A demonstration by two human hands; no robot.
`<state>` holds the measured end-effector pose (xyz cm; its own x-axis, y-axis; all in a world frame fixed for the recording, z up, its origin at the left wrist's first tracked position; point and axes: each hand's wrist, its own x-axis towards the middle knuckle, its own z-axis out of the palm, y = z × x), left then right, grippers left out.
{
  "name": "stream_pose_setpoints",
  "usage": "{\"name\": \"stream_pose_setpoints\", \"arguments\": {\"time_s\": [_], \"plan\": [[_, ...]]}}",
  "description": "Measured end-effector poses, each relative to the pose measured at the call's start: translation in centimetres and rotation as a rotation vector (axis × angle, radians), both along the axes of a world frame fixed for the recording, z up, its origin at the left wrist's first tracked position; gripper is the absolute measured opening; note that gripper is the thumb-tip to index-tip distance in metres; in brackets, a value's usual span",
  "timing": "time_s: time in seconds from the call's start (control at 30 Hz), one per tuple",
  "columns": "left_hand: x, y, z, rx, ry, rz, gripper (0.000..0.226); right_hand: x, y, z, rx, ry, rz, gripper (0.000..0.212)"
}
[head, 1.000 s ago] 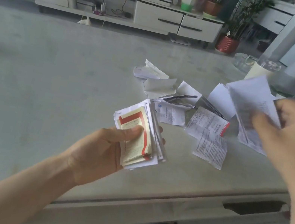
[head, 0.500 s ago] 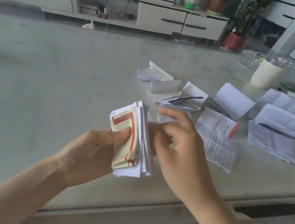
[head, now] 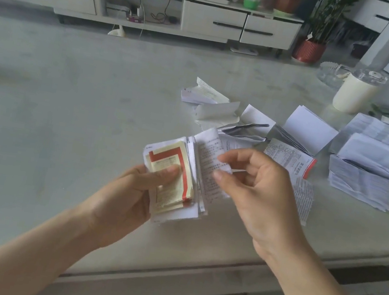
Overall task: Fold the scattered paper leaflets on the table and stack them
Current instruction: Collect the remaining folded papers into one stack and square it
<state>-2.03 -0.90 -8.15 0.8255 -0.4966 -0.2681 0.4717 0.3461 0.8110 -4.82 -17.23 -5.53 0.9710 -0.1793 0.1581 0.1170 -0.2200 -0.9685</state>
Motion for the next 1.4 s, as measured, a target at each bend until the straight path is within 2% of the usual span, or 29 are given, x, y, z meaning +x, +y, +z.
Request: {"name": "stream_pose_setpoints", "arguments": {"time_s": [0.2,0.33,0.4,0.5,0.53,0.6,0.67,0.7,0.83,1.0,1.13,1.2,1.3,1.4], "plan": [[-0.1,0.0,0.0,-0.043,0.048,0.039,0.024,-0.2,0.4,-1.9,-0.164,-0.024,-0.005,0.028],[0.0,0.1,-0.2,-0.009,0.014,0.083,0.024,-0.1,-0.1,-1.4,-0.401,-0.321,-0.161,0.028],[-0.1,0.2,-0.4,0.028,-0.020,0.090,0.024,-0.2,-0.4,-0.8,-0.292,-0.369,-0.166,0.026],[-0.3,0.0,-0.7,0.057,-0.084,0.071,0.025,-0.8,0.3,-0.2,0.132,-0.143,0.012,0.023],[-0.5,-0.2,-0.7,0.068,-0.111,0.062,0.026,-0.9,0.8,-0.4,0.194,-0.073,0.074,0.021],[-0.9,-0.5,-0.4,0.096,-0.157,0.054,0.027,-1.2,1.5,-1.4,0.059,-0.055,0.114,0.018],[-1.1,-0.6,-0.2,0.108,-0.143,0.069,0.033,-1.1,2.2,-2.7,-0.253,-0.137,0.073,0.015],[-1.2,-0.7,-0.1,0.114,-0.121,0.076,0.039,-1.0,2.5,-3.2,-0.344,-0.164,0.046,0.016],[-1.1,-0.5,-0.2,0.088,0.008,0.116,0.054,-0.7,3.5,-4.1,-0.493,-0.230,0.028,0.020],[-1.1,-0.7,-0.1,0.046,0.048,0.141,0.043,-0.6,3.6,-4.2,-0.518,-0.222,0.073,0.025],[-0.9,-0.4,-0.1,0.000,-0.007,0.033,0.057,-1.0,3.9,-4.1,-0.457,-0.174,0.088,0.037],[-1.1,-0.5,-0.5,0.075,-0.100,0.041,0.046,-1.2,4.2,-4.1,-0.459,-0.156,0.072,0.039],[-1.2,-0.7,-1.1,0.196,-0.218,0.160,0.024,-1.2,4.2,-4.3,-0.520,-0.190,0.007,0.037],[-0.9,-0.6,-1.1,0.250,-0.385,0.247,0.016,-1.2,3.9,-4.1,-0.537,-0.229,-0.044,0.030]]}}
